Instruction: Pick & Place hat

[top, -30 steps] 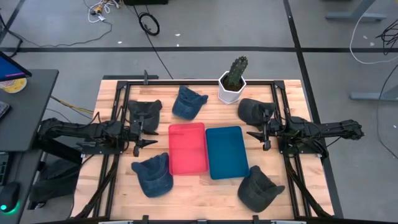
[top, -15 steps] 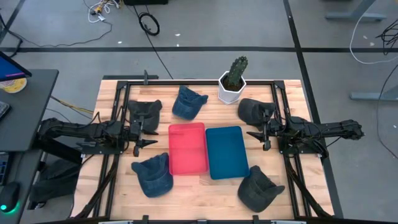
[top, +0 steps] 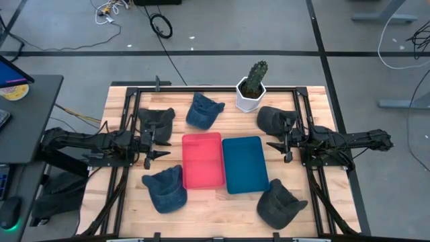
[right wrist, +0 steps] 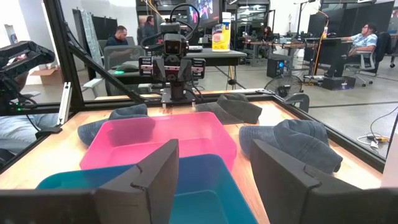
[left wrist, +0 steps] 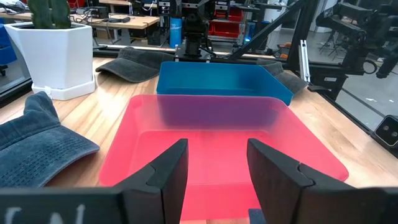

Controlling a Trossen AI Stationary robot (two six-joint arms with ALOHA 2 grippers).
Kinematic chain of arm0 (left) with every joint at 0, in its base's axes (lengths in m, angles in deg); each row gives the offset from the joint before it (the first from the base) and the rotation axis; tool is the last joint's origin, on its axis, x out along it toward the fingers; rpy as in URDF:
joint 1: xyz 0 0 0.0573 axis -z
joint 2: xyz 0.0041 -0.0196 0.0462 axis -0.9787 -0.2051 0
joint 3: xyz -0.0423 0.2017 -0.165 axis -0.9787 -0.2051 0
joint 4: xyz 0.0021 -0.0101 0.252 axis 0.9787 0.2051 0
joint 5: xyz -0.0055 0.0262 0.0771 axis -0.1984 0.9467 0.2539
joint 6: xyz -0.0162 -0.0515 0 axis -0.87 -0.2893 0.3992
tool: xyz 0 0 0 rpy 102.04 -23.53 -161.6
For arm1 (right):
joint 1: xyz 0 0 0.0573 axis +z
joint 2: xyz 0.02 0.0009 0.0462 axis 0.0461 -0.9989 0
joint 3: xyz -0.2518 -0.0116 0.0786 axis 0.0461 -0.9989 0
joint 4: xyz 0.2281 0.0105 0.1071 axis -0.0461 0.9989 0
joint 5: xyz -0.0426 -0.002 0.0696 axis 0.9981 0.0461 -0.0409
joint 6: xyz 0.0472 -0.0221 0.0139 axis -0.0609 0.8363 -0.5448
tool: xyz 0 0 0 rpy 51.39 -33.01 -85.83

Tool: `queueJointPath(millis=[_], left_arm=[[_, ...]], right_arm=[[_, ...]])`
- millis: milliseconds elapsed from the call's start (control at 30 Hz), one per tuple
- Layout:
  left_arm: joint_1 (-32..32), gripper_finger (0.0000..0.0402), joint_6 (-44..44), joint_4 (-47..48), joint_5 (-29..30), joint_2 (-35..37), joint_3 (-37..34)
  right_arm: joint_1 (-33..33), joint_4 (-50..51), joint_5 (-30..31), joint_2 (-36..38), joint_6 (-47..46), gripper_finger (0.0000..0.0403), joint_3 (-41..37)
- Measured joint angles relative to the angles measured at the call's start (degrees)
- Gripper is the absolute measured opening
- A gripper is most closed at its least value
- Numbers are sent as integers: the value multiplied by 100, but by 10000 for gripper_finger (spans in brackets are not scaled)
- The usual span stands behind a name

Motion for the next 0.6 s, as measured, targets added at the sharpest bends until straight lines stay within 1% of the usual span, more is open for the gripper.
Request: queueJointPath(millis=[433,600], left_arm=[[1,170,0,0,-2,0,0],[0,170,0,0,-2,0,0]], right_arm=[[1,-1,0,-2,2,204,-1],[-14,-3,47,-2,321,204,0]])
